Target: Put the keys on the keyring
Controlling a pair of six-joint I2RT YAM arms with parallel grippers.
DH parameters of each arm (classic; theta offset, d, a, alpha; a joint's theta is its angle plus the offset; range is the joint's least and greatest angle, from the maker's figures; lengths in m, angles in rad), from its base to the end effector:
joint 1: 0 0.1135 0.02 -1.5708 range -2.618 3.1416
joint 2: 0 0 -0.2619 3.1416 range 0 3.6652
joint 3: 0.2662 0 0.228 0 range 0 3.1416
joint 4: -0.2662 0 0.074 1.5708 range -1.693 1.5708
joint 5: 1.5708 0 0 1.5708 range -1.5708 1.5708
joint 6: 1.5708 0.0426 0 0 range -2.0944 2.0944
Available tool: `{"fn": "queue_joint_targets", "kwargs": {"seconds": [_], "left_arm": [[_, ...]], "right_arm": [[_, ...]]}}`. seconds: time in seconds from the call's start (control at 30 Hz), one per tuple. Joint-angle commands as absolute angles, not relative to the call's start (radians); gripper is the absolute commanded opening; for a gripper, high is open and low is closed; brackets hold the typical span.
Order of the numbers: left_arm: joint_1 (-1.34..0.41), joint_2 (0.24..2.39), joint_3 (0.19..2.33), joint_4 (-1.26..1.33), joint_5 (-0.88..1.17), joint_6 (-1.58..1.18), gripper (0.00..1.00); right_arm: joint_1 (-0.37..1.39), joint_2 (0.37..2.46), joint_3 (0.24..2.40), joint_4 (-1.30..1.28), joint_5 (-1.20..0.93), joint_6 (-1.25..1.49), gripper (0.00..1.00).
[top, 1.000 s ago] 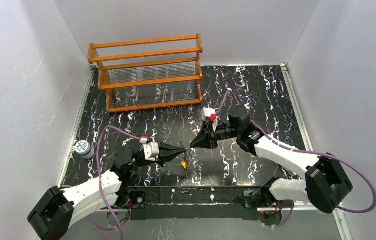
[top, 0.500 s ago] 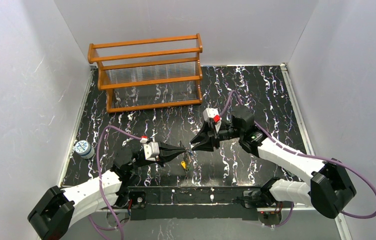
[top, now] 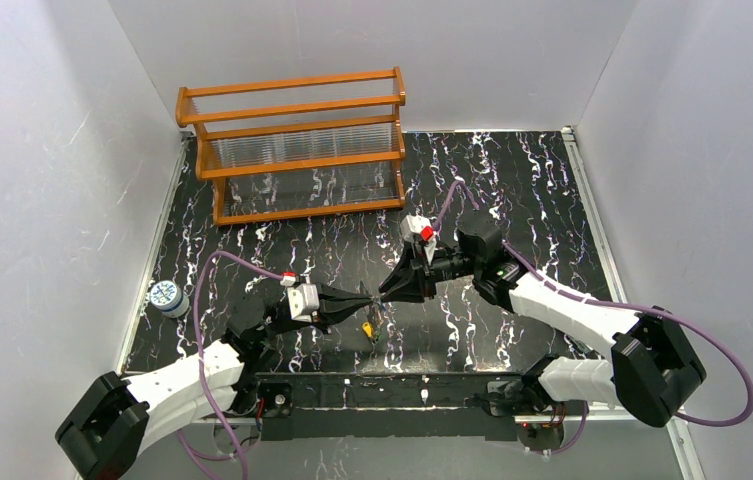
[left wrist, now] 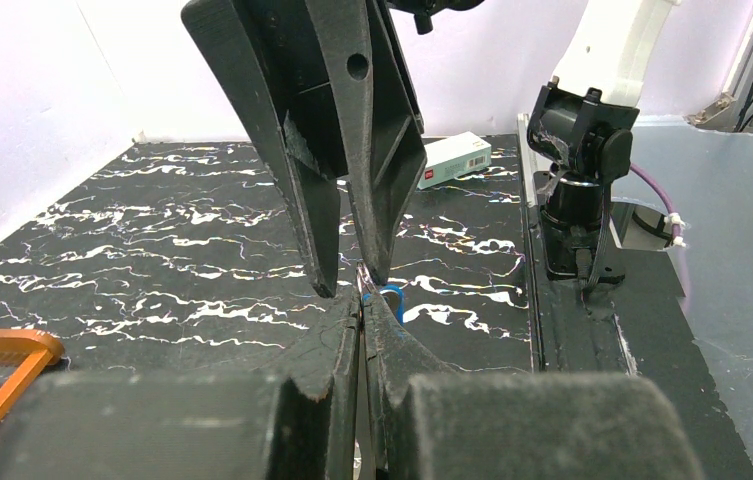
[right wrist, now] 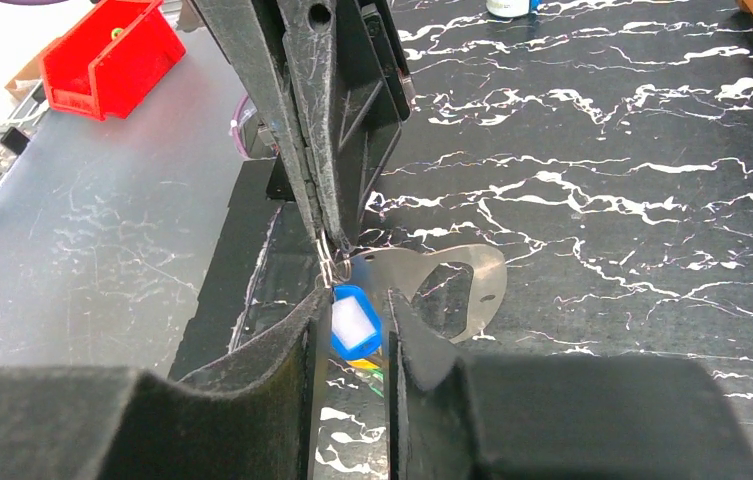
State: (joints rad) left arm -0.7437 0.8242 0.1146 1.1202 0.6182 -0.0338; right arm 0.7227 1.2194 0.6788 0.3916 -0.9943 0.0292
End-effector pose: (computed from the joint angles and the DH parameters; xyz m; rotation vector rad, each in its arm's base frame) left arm 0.0920 -0.1182 0.2513 0.9452 0.9027 -1.0268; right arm 0.1605 0.1891 0.2832 -1.3125 1.3166 1.3826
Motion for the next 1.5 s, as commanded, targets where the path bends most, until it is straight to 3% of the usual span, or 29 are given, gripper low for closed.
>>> {"fn": "queue_joint_targets", "kwargs": {"seconds": [0.0,0.07,0.23,0.77,1.1,1.17,1.3,1.37,1.47], "left_arm": [[-0.747,0.820,0.126,1.172,0.621,-0.021,0.00],[-0.748,0.822,0.126,1.172,0.621,-0.021,0.00],[-0.748,0.820,0.126,1.172,0.620,-0.022,0.00],[-0.748,0.799,0.123,1.172,0.631,-0.028,0.00],[-0.747,0.816,0.123,1.173,0.629,-0.031,0.00],[-0.748,0.815,0.122,1.174,0.627,-0.031,0.00],[-0.747,0.814,0.121,1.174,0.629,-0.031,0.00],[-0.748,0.816,0.121,1.174,0.628,-0.029,0.00],[-0.748,0.818,0.125,1.174,0.632,-0.030,0.00]], "right_arm": [[0.733,1.226,0.713,0.435,-1.007,0.056,0.34],[0.734,1.226,0.710,0.436,-1.003,0.057,0.29],[0.734,1.227,0.709,0.420,-0.991,0.053,0.01],[0.734,1.275,0.727,0.280,-0.897,0.002,0.01],[0.736,1.261,0.700,0.358,-0.948,0.002,0.01],[0.736,1.223,0.687,0.349,-0.918,-0.040,0.13],[0.736,1.116,0.646,0.348,-0.845,-0.093,0.53],[0.736,1.072,0.629,0.362,-0.838,-0.117,0.63],[0.736,1.053,0.622,0.390,-0.871,-0.124,0.68]]}}
